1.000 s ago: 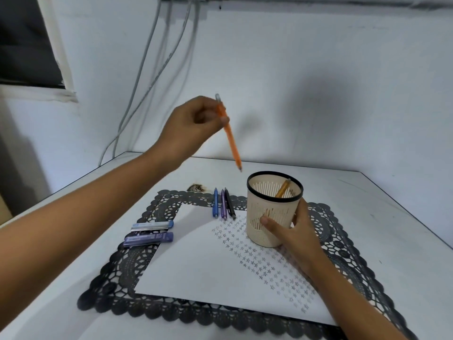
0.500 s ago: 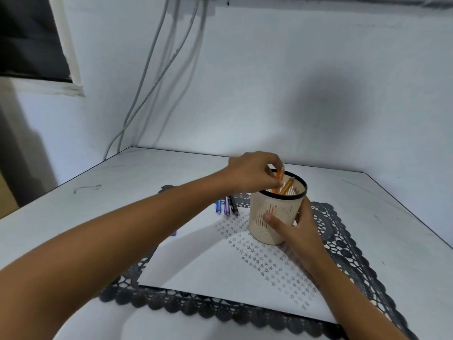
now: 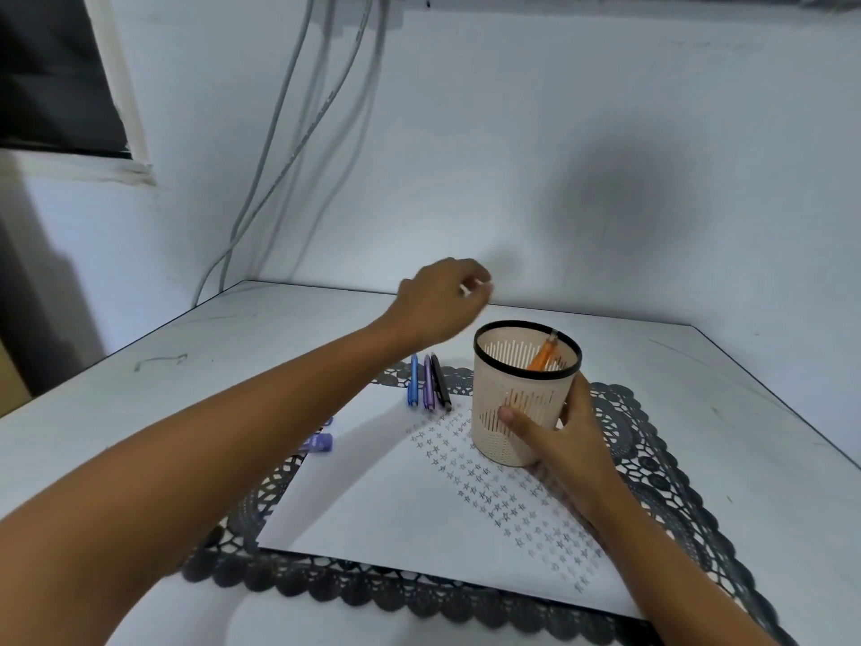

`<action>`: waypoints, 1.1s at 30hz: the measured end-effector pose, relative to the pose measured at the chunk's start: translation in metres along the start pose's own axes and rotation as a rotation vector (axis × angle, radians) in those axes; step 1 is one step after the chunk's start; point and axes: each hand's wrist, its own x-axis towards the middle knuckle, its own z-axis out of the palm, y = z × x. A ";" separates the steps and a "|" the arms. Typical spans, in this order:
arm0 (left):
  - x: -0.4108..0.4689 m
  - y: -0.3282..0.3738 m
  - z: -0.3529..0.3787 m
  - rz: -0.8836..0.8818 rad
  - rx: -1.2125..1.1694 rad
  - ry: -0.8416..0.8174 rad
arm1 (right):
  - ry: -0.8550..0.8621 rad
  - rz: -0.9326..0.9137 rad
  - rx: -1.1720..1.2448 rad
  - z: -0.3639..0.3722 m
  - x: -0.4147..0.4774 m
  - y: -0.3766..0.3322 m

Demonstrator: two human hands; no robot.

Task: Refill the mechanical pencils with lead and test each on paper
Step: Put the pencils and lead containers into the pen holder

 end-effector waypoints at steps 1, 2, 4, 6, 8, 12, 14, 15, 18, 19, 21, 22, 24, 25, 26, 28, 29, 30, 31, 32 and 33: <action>0.001 -0.013 0.000 -0.018 0.047 0.026 | -0.001 0.008 0.009 0.000 0.000 0.000; 0.002 -0.027 0.000 -0.037 0.123 0.022 | 0.001 0.012 0.012 -0.001 0.000 0.000; -0.004 -0.056 0.003 -0.043 0.312 -0.076 | -0.002 0.016 0.015 0.000 -0.001 -0.001; -0.014 -0.082 0.011 0.071 0.504 -0.249 | -0.006 0.022 0.023 0.000 -0.001 -0.001; -0.024 -0.100 0.019 0.227 0.651 -0.396 | -0.007 0.020 0.034 0.001 0.000 -0.001; -0.032 -0.114 0.025 0.329 0.757 -0.462 | -0.009 0.020 0.037 0.000 0.000 0.000; -0.031 -0.114 0.022 0.356 0.788 -0.471 | -0.009 0.018 0.038 0.000 0.000 0.000; -0.031 -0.113 0.020 0.374 0.806 -0.487 | -0.009 0.018 0.037 0.000 0.000 0.000; -0.029 -0.110 0.013 0.430 0.890 -0.539 | -0.006 0.003 0.015 0.000 0.001 0.000; -0.029 -0.110 0.010 0.450 0.919 -0.542 | -0.007 0.001 0.012 0.000 0.001 0.000; -0.029 -0.110 0.006 0.485 0.942 -0.523 | -0.010 0.003 0.012 0.000 0.001 0.000; -0.029 -0.109 0.004 0.501 0.929 -0.493 | -0.008 0.000 0.006 -0.001 0.001 0.000; -0.028 -0.107 -0.003 0.502 0.833 -0.364 | -0.011 -0.003 0.003 0.000 0.000 0.000; -0.027 -0.103 -0.009 0.464 0.745 -0.277 | -0.017 0.000 0.011 0.000 0.000 0.000; -0.025 -0.098 -0.016 0.392 0.624 -0.193 | -0.020 0.002 0.017 0.000 0.000 0.000; -0.020 -0.078 -0.032 0.192 0.295 -0.061 | -0.018 -0.006 0.011 0.000 0.000 0.000; -0.017 -0.065 -0.040 0.107 0.123 0.014 | -0.015 -0.009 0.011 0.000 0.000 -0.001; -0.013 -0.051 -0.047 0.037 -0.029 0.100 | -0.014 -0.009 0.013 0.000 0.000 -0.001; -0.009 -0.037 -0.054 -0.020 -0.167 0.175 | -0.016 -0.008 0.014 0.000 0.000 -0.001; -0.007 -0.022 -0.059 -0.062 -0.297 0.222 | -0.017 -0.008 0.014 0.000 0.000 0.000; -0.005 -0.009 -0.063 -0.086 -0.414 0.237 | -0.016 -0.009 0.012 0.000 0.000 0.000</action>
